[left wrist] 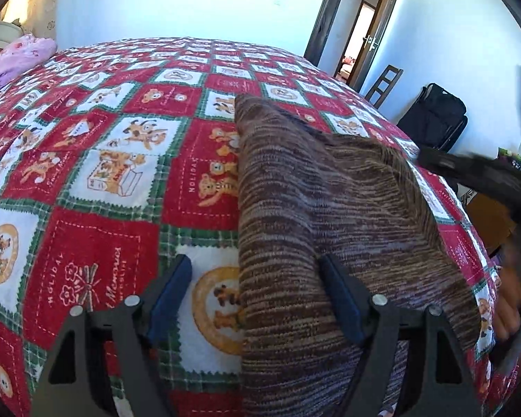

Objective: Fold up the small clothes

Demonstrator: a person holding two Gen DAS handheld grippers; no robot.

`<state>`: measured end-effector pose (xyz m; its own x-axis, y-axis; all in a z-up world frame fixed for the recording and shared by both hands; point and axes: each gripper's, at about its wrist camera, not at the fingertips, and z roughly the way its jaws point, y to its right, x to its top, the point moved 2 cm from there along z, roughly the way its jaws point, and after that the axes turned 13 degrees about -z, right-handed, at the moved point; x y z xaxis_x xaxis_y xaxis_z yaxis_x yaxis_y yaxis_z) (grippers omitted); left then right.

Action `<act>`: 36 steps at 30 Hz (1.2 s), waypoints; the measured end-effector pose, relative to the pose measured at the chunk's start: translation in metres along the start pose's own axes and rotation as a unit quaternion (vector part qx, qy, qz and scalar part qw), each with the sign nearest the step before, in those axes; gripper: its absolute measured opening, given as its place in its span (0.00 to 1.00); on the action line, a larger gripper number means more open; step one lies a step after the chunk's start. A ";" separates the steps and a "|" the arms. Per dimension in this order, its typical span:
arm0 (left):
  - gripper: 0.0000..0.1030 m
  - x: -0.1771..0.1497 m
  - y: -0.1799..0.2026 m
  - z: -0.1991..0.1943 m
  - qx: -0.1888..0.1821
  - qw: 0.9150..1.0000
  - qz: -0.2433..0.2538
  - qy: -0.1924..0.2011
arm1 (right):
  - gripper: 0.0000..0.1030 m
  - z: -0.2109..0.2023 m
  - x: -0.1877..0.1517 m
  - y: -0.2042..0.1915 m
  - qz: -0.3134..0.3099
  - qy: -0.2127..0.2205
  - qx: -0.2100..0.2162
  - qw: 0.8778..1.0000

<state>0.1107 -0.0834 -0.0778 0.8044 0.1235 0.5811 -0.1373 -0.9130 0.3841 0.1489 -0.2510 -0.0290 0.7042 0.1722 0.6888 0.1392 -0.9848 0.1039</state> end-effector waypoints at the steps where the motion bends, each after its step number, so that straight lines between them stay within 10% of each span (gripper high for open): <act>1: 0.77 0.000 0.000 0.000 0.000 1.000 0.000 0.001 | 0.21 0.015 0.005 -0.009 -0.007 -0.016 0.004 1.000; 9: 0.81 -0.002 0.002 0.001 0.002 1.000 0.008 0.002 | 0.21 0.080 0.008 0.028 0.036 -0.080 -0.109 0.990; 21: 0.84 -0.002 0.002 0.002 0.015 1.000 0.009 0.005 | 0.21 -0.045 -0.046 0.024 0.026 0.013 -0.072 0.997; 36: 0.91 -0.003 0.004 0.000 0.050 0.998 0.019 0.021 | 0.23 -0.031 -0.104 -0.024 -0.024 0.008 -0.102 0.994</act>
<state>0.1074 -0.0873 -0.0780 0.7741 0.1025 0.6247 -0.1074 -0.9512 0.2893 0.0512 -0.2461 -0.0808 0.6895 0.2201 0.6901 0.0273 -0.9599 0.2789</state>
